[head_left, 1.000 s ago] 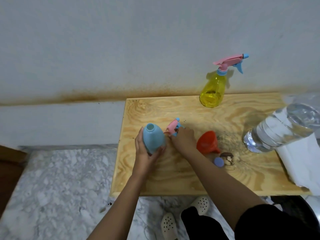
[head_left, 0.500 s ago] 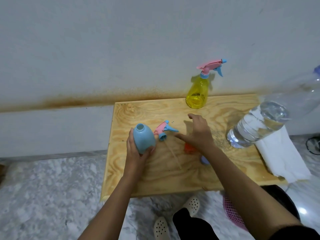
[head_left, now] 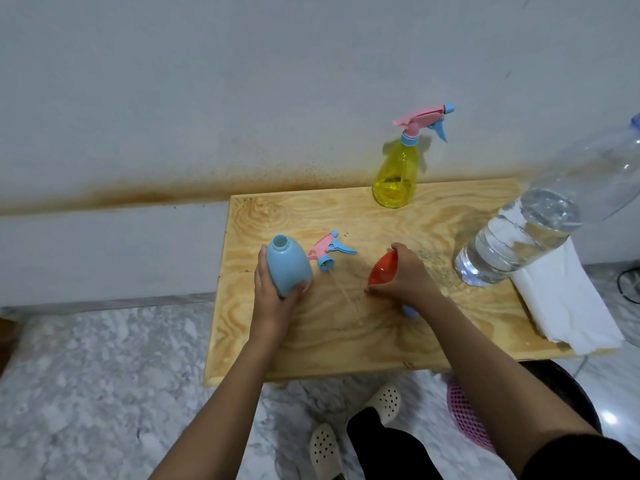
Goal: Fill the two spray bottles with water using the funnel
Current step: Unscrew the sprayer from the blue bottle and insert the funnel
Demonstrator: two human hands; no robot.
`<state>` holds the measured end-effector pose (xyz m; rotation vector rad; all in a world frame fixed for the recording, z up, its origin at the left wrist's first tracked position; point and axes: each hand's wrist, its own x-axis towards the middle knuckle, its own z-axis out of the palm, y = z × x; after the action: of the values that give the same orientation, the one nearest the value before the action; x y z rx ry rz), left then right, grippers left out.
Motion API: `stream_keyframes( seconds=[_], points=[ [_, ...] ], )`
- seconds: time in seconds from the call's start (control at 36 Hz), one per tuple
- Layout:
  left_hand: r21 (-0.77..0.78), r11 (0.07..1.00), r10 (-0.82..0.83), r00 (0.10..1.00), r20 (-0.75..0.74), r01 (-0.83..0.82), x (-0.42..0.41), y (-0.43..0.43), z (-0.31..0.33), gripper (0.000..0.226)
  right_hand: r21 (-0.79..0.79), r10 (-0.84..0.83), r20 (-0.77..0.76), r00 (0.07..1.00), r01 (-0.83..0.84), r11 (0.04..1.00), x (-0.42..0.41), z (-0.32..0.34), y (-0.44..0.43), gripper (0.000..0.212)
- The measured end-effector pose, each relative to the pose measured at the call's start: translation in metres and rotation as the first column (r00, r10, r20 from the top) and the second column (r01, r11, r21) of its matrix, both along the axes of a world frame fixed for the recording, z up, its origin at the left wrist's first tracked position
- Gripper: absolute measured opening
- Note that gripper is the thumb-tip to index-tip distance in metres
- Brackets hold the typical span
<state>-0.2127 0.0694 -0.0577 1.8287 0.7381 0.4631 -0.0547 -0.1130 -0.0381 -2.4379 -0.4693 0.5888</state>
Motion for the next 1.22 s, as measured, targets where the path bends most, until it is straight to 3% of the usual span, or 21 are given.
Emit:
stream_keyframes(
  seconds=[0.11, 0.22, 0.39, 0.47, 0.58, 0.89, 1.22],
  points=[
    [0.007, 1.0, 0.006, 1.0, 0.006, -0.006, 0.0, 0.0, -0.001, 0.097, 0.041, -0.032, 0.025, 0.999, 0.031, 0.999, -0.003, 0.002, 0.003, 0.104],
    [0.013, 1.0, 0.006, 1.0, 0.019, -0.006, -0.003, 0.0, -0.001, 0.097, 0.258, -0.147, 0.051, 0.988, 0.129, 0.958, -0.009, 0.022, 0.022, 0.102],
    [0.002, 1.0, -0.015, 0.999, 0.052, 0.015, -0.005, 0.002, -0.001, 0.094, 0.636, -0.129, -0.024, 0.991, 0.115, 0.763, -0.024, 0.08, 0.068, 0.093],
    [-0.004, 1.0, -0.01, 0.998, 0.057, 0.01, -0.006, 0.001, -0.002, 0.093, 0.725, -0.057, -0.026, 0.998, 0.058, 0.687, -0.037, 0.101, 0.086, 0.087],
    [-0.007, 1.0, -0.004, 0.998, 0.064, 0.004, -0.004, 0.002, -0.002, 0.094, 0.726, 0.042, -0.014, 0.999, -0.019, 0.688, -0.054, 0.109, 0.102, 0.09],
    [-0.046, 0.999, -0.01, 0.998, 0.057, 0.012, -0.004, 0.003, -0.005, 0.087, 0.543, 0.15, 0.064, 0.987, -0.16, 0.824, -0.066, 0.084, 0.112, 0.098],
    [-0.078, 0.997, 0.0, 0.999, 0.039, 0.003, -0.003, 0.007, -0.01, 0.091, 0.449, 0.261, 0.027, 0.965, -0.245, 0.859, -0.063, 0.091, 0.117, 0.099]
  ],
)
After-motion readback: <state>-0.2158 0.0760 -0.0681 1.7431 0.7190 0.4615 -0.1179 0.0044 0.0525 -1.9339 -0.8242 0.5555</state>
